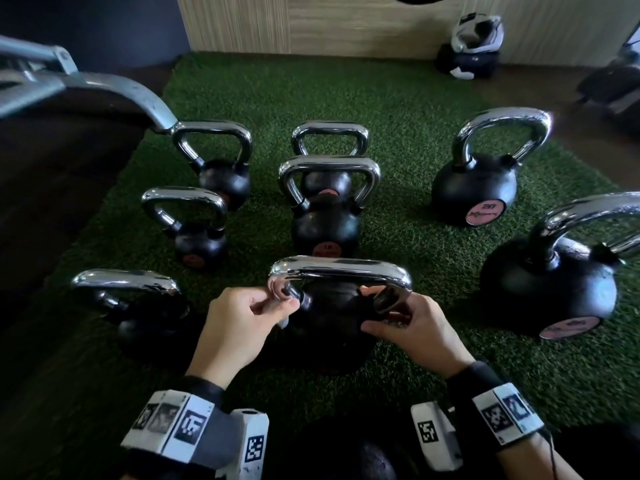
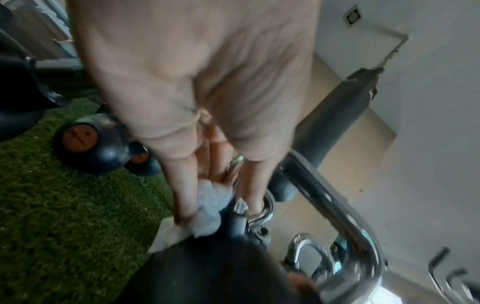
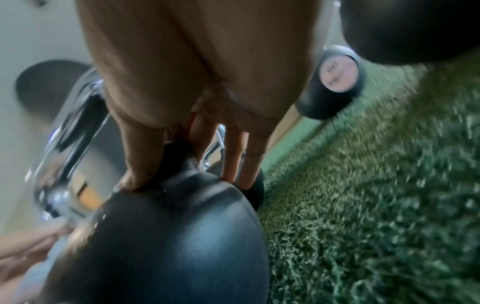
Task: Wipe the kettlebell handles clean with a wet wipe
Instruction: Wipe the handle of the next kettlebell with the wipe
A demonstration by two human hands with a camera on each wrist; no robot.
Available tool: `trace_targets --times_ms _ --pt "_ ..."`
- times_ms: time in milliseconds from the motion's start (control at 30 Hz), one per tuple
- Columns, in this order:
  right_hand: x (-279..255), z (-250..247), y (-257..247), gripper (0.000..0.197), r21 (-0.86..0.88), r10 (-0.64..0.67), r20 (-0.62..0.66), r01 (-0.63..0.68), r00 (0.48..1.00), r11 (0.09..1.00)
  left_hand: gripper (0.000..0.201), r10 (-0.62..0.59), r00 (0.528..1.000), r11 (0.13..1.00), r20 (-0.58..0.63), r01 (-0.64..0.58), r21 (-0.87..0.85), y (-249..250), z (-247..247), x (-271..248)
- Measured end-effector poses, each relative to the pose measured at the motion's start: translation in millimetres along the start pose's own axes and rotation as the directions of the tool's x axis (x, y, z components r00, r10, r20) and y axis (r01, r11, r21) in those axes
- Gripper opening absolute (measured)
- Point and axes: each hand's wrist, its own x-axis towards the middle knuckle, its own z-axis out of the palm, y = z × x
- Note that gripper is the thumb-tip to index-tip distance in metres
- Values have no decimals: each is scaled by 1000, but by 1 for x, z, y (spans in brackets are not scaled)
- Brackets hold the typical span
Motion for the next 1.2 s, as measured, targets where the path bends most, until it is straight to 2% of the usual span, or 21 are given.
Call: trace_targets --times_ms 67,133,200,267,333,400,467,533,567,633,667,733,867,967,1067,1200 --pt "-9 -3 -2 46 -145 -24 -58 15 998 989 29 52 997 998 -65 -51 22 1 3 5" --pt "-22 -5 -6 40 -266 -112 -91 84 990 960 28 128 984 991 -122 -123 42 4 7 14" --pt "-37 -6 -10 38 -357 -218 -48 187 975 915 39 178 971 984 -162 -170 60 10 13 26" --pt "-48 -5 -12 40 -415 -271 28 258 962 873 46 202 965 979 -167 -193 71 19 21 38" --pt "-52 -2 -12 42 -460 -303 57 295 951 838 46 205 964 979 -167 -200 44 30 32 50" --pt "-50 2 -13 46 -462 -319 43 302 947 834 38 198 967 980 -161 -201 -1 40 41 57" --pt "-42 6 -14 49 -385 -338 -20 305 941 871 30 186 967 981 -173 -193 -29 44 45 60" --pt "-29 8 -16 42 -323 -377 -86 332 922 886 17 156 972 985 -174 -167 -46 40 42 62" --pt "-20 10 -17 40 -304 -378 -89 336 922 891 13 123 983 990 -138 -132 -58 38 38 63" --pt "-1 16 -19 57 -272 -320 -6 306 947 912 4 73 997 989 -12 -74 -129 29 32 65" --pt "8 19 -16 67 -254 -285 51 288 957 923 13 66 997 983 36 -59 -175 23 31 64" --pt "24 28 -12 71 -220 -205 131 231 970 948 31 64 996 964 63 -45 -261 13 33 64" --pt "33 39 -6 66 -188 -127 127 150 984 971 36 30 1000 938 6 -26 -346 12 38 70" --pt "32 39 -4 64 -202 -118 110 138 987 970 25 104 985 954 -134 -137 -266 27 36 72" --pt "32 39 -5 63 -216 -114 113 136 987 967 20 185 954 931 -235 -247 -269 36 36 68" --pt "31 39 -5 61 -209 -109 106 129 988 969 25 118 987 922 -106 -149 -357 29 30 81"
